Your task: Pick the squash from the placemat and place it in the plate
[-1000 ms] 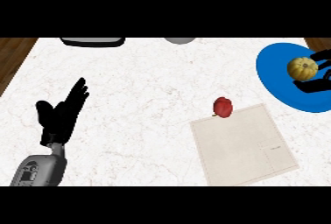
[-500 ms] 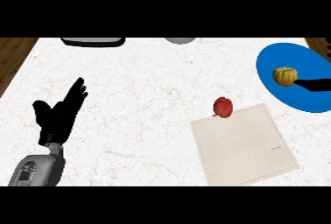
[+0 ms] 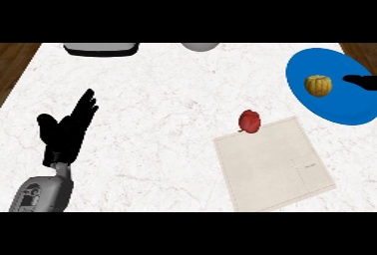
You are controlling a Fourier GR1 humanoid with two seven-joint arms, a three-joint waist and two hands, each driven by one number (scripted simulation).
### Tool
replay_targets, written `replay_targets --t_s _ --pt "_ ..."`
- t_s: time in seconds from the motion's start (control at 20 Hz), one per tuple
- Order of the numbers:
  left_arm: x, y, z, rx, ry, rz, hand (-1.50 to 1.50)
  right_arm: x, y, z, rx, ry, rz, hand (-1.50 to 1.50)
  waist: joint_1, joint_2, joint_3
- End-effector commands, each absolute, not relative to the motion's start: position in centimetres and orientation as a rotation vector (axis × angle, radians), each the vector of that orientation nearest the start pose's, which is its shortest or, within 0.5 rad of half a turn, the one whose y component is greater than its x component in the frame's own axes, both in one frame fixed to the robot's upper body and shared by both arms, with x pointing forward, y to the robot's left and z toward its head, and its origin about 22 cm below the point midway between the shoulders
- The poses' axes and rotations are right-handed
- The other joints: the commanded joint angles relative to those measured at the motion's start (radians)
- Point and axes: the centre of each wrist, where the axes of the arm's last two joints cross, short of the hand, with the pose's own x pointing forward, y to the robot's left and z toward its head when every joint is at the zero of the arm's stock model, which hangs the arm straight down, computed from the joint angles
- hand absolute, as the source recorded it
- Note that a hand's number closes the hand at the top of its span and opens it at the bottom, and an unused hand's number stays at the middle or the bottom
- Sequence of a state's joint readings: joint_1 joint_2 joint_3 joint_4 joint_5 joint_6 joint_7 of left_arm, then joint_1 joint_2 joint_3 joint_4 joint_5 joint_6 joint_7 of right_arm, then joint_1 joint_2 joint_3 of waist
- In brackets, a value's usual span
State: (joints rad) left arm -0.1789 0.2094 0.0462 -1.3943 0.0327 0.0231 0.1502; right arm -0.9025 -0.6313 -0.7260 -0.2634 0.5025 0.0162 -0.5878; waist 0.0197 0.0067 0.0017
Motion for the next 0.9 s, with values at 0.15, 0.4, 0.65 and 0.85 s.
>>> replay_targets --t_s 0.15,0.4,0.65,0.85 --pt "27.9 28.1 1.9 0.154 -1.421 -0.099 0.0 37.1 -46.9 9.2 -0.373 -1.708 -0.026 -1.5 0.011 0.004 0.001" --pt "29.5 28.8 2.5 0.14 -1.433 -0.103 0.0 33.7 -50.1 7.8 -0.417 -1.764 -0.003 -1.5 0.01 0.01 0.002" --pt "29.5 27.5 2.5 0.147 -1.43 -0.111 0.0 33.9 -49.5 7.0 -0.445 -1.762 -0.016 -1.5 0.017 0.011 0.002" --pt "28.1 28.4 2.0 0.152 -1.43 -0.11 0.0 31.6 -52.4 8.2 -0.468 -1.777 -0.001 -1.5 0.02 0.008 0.002"
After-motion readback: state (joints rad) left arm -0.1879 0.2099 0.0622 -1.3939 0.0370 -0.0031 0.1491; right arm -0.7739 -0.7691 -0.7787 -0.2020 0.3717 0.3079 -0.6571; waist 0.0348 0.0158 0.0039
